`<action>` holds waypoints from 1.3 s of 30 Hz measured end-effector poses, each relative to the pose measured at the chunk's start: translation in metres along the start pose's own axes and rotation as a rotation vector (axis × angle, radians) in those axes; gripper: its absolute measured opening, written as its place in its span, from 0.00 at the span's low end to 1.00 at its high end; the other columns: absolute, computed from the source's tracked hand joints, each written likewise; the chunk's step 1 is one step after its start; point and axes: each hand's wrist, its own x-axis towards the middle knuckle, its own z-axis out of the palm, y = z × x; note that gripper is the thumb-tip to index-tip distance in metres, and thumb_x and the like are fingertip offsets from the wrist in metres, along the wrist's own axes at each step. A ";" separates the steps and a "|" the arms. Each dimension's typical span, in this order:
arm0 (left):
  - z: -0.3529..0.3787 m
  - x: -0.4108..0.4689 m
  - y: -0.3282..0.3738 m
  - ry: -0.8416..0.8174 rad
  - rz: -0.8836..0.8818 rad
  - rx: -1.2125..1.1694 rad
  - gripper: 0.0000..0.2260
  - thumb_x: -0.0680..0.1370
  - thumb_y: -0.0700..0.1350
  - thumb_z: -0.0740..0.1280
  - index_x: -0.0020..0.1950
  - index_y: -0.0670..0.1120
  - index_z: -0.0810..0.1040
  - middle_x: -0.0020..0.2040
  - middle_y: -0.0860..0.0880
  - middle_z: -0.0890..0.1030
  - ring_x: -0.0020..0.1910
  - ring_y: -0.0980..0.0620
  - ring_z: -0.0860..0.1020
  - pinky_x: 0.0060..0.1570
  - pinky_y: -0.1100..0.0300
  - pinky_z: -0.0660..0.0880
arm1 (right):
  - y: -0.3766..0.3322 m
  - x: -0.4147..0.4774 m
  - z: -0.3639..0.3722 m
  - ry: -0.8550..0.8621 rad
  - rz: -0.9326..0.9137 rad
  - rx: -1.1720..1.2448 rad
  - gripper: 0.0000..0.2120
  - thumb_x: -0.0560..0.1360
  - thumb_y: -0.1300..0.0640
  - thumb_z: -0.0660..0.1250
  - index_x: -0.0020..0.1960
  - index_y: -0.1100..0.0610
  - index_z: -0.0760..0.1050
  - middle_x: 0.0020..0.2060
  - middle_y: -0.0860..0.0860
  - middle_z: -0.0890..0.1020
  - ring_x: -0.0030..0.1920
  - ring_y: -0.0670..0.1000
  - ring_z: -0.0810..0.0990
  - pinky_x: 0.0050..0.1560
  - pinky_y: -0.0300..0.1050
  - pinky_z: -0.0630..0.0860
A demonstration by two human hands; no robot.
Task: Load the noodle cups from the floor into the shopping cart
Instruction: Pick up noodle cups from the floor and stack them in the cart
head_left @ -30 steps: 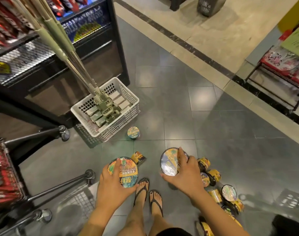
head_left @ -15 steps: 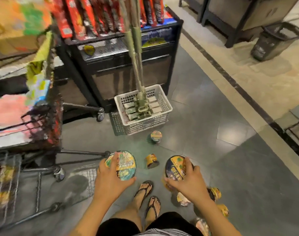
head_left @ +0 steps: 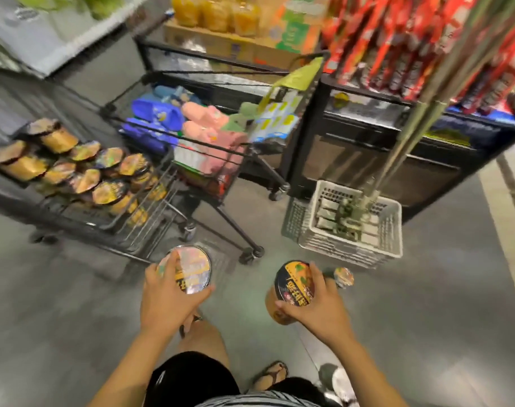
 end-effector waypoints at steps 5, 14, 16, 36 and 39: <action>-0.050 0.046 -0.044 0.126 -0.104 -0.118 0.51 0.61 0.66 0.76 0.77 0.57 0.55 0.70 0.45 0.59 0.68 0.39 0.65 0.64 0.44 0.70 | -0.083 0.032 0.026 -0.062 -0.116 -0.052 0.55 0.58 0.28 0.72 0.77 0.43 0.50 0.64 0.49 0.66 0.65 0.53 0.69 0.65 0.48 0.68; -0.158 0.149 -0.126 0.234 -0.148 -0.120 0.49 0.61 0.68 0.75 0.76 0.57 0.58 0.70 0.45 0.60 0.67 0.40 0.66 0.65 0.46 0.70 | -0.258 0.106 0.113 -0.105 -0.222 -0.052 0.53 0.61 0.32 0.75 0.77 0.44 0.51 0.62 0.51 0.67 0.65 0.54 0.70 0.64 0.49 0.68; -0.178 0.168 -0.139 0.261 -0.148 -0.107 0.47 0.61 0.66 0.76 0.75 0.55 0.61 0.70 0.44 0.61 0.67 0.40 0.67 0.65 0.47 0.70 | -0.289 0.121 0.131 -0.121 -0.235 -0.029 0.55 0.60 0.32 0.75 0.78 0.45 0.51 0.64 0.53 0.67 0.67 0.55 0.69 0.66 0.50 0.67; -0.239 0.428 -0.155 0.342 -0.558 -0.136 0.49 0.61 0.67 0.75 0.77 0.57 0.57 0.73 0.40 0.59 0.73 0.40 0.60 0.70 0.45 0.62 | -0.575 0.382 0.214 -0.327 -0.634 -0.444 0.62 0.52 0.19 0.62 0.78 0.48 0.50 0.60 0.54 0.69 0.64 0.55 0.70 0.64 0.48 0.68; -0.238 0.467 -0.162 0.314 -0.636 -0.096 0.51 0.60 0.71 0.72 0.78 0.55 0.56 0.73 0.39 0.60 0.73 0.40 0.59 0.69 0.45 0.63 | -0.611 0.420 0.236 -0.202 -0.777 -0.674 0.60 0.56 0.18 0.58 0.78 0.52 0.54 0.54 0.58 0.74 0.57 0.60 0.73 0.56 0.53 0.73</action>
